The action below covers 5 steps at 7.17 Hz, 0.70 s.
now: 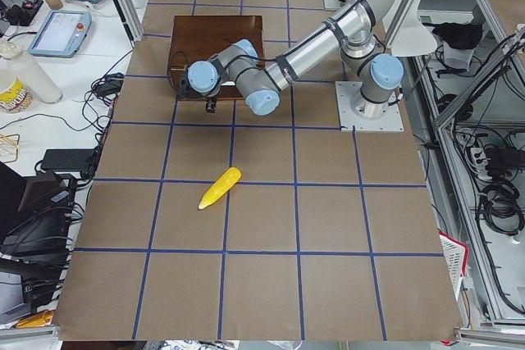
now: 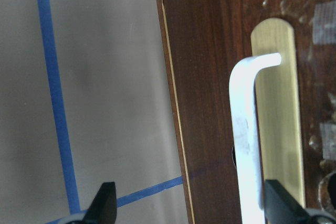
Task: Open drawer and put corn inside
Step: 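Close the left gripper on the white drawer handle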
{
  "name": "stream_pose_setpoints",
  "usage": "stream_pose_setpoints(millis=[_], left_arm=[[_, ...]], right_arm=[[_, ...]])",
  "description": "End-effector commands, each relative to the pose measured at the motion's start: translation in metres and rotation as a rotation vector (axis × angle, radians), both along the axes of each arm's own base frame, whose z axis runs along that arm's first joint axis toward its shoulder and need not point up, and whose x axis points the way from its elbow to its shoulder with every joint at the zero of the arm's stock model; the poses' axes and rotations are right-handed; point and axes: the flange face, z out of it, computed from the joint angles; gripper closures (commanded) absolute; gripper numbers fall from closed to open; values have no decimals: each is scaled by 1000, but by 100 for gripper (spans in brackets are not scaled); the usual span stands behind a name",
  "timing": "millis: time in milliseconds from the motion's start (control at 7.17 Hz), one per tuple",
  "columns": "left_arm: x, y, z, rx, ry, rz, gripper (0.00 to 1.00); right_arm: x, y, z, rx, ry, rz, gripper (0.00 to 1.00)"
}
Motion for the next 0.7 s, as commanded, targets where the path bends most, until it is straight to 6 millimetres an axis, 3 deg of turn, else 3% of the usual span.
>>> stream_pose_setpoints(millis=[0,558], left_arm=[[0,0,-7,13,12,0,0],[-1,-3,-29,46,30,0,0]], right_arm=[[0,0,0,-1,0,0,0],[0,0,0,-1,0,0,0]])
